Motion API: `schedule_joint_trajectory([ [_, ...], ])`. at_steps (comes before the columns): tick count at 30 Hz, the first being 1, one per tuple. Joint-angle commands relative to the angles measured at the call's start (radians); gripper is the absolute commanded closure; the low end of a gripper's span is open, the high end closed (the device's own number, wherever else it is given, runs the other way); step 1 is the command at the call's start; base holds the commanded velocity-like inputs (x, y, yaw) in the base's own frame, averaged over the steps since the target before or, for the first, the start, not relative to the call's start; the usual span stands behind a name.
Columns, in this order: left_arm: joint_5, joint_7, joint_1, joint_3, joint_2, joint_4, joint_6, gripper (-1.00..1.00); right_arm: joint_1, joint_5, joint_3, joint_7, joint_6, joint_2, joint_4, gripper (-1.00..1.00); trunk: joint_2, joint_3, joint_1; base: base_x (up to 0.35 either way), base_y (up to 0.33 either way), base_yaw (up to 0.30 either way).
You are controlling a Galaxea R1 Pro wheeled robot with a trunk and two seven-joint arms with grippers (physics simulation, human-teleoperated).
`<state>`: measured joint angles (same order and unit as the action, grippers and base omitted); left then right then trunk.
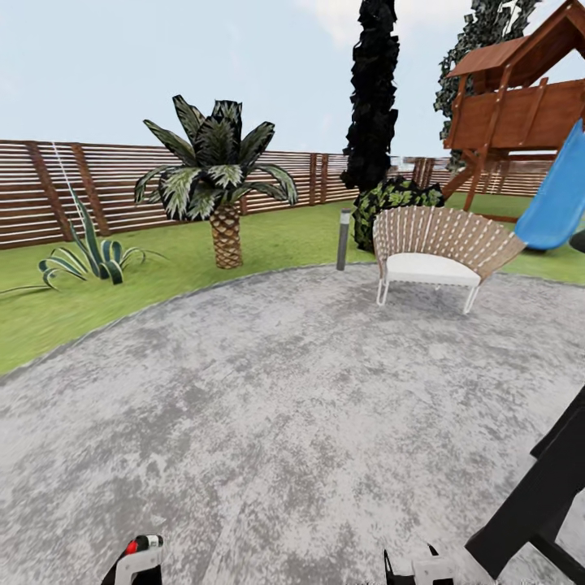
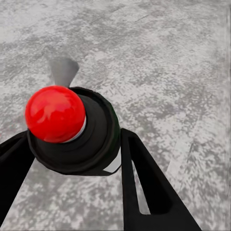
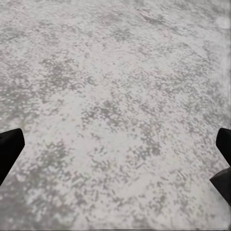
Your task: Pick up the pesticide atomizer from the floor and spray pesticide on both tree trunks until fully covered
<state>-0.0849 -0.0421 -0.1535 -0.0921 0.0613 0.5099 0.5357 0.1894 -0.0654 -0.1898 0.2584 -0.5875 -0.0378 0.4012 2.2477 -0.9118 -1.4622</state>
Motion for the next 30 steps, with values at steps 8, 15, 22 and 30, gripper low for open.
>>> schedule_joint_trajectory([
  [8, -0.021, -0.002, 0.011, 0.001, 0.046, 0.016, 0.037, 1.0, 0.001, -0.007, -0.005, 0.01, 0.0, -0.001, -0.001, -1.0, 0.0, 0.003, 0.0, 0.0, 0.0, -0.247],
  [15, -0.021, -0.004, 0.012, 0.003, 0.05, 0.008, 0.038, 1.0, 0.001, -0.007, -0.005, 0.009, 0.0, -0.001, -0.001, -1.0, 0.0, 0.007, 0.0, 0.0, 0.0, -0.247],
  [22, -0.021, -0.006, 0.046, 0.003, 0.045, -0.003, 0.044, 1.0, 0.001, -0.007, -0.005, 0.009, 0.0, 0.0, -0.001, -1.0, 0.0, 0.011, 0.0, 0.0, 0.0, -0.248],
  [30, -0.022, -0.005, 0.05, 0.003, 0.043, -0.004, 0.043, 1.0, 0.001, -0.007, -0.005, 0.009, 0.0, 0.0, -0.001, -1.0, 0.0, 0.013, 0.0, -0.028, 0.002, -0.249],
])
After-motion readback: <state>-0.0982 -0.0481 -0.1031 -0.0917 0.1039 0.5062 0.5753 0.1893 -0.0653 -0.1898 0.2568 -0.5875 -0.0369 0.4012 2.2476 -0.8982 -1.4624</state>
